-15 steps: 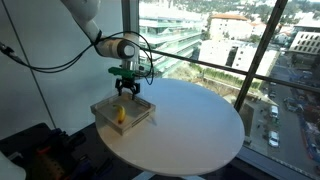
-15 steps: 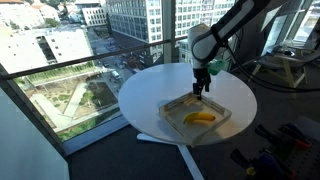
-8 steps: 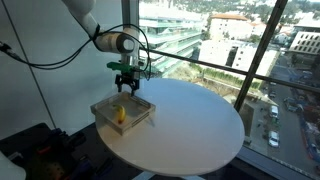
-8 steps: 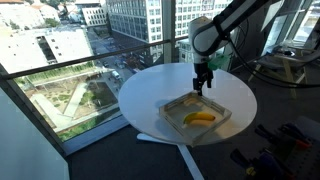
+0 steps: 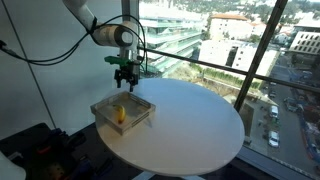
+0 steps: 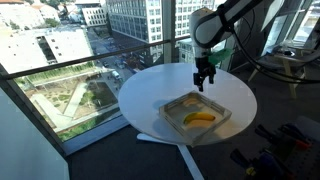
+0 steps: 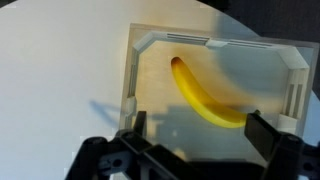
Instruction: Put the banana in the box
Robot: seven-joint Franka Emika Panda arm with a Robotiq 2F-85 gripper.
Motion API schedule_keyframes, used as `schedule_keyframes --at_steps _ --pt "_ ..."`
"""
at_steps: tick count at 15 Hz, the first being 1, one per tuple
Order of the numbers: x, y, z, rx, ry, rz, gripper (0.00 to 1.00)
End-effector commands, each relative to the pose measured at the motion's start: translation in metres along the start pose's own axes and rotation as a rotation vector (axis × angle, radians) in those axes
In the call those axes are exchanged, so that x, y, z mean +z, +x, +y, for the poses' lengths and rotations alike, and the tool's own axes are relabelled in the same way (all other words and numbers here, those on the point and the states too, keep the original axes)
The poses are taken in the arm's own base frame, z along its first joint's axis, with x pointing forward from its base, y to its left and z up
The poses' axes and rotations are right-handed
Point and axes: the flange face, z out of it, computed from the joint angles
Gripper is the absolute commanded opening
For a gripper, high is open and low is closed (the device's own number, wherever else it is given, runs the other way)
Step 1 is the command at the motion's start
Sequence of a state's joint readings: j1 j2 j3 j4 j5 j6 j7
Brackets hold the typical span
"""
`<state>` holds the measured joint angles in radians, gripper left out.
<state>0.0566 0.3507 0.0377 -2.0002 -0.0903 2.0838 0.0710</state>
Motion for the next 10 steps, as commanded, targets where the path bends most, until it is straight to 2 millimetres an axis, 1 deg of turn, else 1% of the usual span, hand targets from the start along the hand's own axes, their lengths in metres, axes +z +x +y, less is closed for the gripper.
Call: schedule_keyframes --at_steps 1,10 --pt "-0.018 -0.021 -0.004 0.039 -0.001 0.001 1.00" --pt "-0.042 -0.060 -0.007 0.063 0.001 0.029 1.00"
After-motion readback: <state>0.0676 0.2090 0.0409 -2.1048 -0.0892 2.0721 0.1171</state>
